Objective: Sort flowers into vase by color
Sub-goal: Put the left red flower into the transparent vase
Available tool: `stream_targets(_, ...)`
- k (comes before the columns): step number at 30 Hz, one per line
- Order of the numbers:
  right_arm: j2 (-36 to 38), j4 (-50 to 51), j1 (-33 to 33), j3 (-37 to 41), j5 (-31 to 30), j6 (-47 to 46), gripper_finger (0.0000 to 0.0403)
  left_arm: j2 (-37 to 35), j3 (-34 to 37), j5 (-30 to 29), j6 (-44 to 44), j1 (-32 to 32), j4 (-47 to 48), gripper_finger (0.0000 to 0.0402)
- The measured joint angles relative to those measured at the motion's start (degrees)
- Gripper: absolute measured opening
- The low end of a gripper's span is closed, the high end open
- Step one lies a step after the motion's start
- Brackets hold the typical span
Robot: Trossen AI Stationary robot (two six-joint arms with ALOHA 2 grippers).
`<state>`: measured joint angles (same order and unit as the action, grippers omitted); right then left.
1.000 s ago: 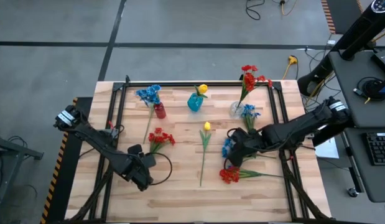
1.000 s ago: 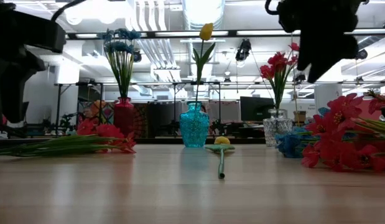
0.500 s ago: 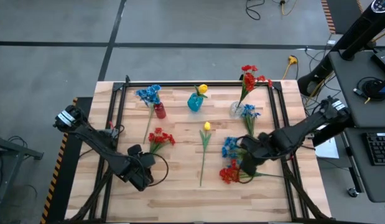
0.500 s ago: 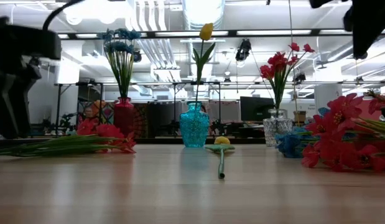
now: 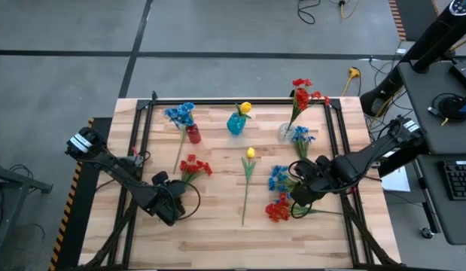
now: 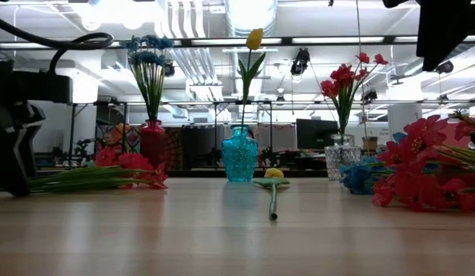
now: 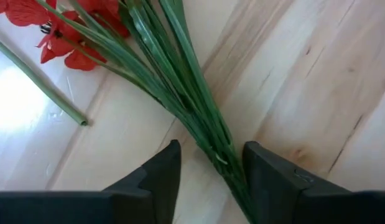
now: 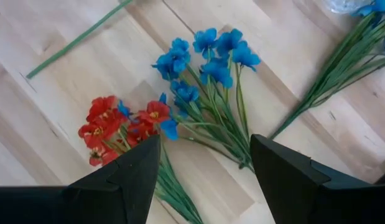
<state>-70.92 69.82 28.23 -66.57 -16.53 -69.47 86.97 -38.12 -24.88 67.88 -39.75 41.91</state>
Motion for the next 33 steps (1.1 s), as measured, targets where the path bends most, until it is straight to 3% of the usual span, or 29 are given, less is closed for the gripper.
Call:
stream_targets(9,-0.56,-0.41,0.02,0.2,-0.17,0.23,0.024,0.01,0.34,1.41,0.13,0.0,-0.35,0.0015)
stream_targets(24,-0.56,-1.55,0.02,0.22,-1.48,1.69,0.024,-2.1,-7.38,2.87,-2.67,-2.36,8.88,0.0003)
stream_targets(29,-0.56,-1.59,0.02,0.24,-3.11,3.0,0.024,-5.51,-10.68,-1.7,-4.14,-4.74,11.46,0.0003)
stream_targets(33,-0.56,-1.99,0.02,0.26,-5.22,4.48,0.024,-9.44,-12.48,-9.16,-7.58,-6.43,10.02,0.0003)
